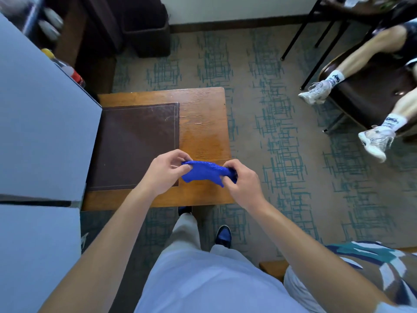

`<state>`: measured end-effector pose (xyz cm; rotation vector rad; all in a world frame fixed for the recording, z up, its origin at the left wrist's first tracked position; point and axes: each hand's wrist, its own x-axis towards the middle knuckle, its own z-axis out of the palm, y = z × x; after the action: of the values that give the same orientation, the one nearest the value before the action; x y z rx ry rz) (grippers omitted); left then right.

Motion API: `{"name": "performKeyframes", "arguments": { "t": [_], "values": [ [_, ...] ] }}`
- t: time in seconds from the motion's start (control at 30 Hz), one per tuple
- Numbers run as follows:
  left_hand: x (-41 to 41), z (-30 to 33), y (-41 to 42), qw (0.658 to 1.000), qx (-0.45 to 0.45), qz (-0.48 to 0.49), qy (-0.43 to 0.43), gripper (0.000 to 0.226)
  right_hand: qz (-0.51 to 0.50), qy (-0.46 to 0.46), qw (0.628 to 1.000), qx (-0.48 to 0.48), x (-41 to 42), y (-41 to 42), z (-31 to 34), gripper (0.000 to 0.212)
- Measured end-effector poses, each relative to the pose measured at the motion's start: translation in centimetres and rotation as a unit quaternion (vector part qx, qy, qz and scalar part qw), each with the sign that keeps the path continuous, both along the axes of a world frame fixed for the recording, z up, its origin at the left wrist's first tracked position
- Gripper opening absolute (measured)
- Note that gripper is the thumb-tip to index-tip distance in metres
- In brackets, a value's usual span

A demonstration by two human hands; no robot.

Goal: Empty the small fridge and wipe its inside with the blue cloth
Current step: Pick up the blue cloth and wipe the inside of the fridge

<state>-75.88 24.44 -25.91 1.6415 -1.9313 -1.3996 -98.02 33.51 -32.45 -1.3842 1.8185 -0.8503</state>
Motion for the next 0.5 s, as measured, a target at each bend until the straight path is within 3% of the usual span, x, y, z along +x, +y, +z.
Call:
{"name": "performKeyframes", "arguments": {
  "t": [0.13,0.37,0.5],
  "values": [
    [-0.3,2.8,3.1,0.998,-0.036,0.017,0.041,0.008,-0.015,-0.01,0.999,-0.05,-0.7,1.4,2.5,0.03],
    [0.3,6.6,6.9,0.992,-0.093,0.028,0.086,0.011,-0.02,-0.091,0.989,-0.111,-1.0,3.1,6.6,0.024],
    [1.6,8.2,8.6,0.987,-0.111,0.044,0.106,0.012,0.01,-0.144,0.98,-0.136,0.1,4.8,8.3,0.04]
  ]
}}
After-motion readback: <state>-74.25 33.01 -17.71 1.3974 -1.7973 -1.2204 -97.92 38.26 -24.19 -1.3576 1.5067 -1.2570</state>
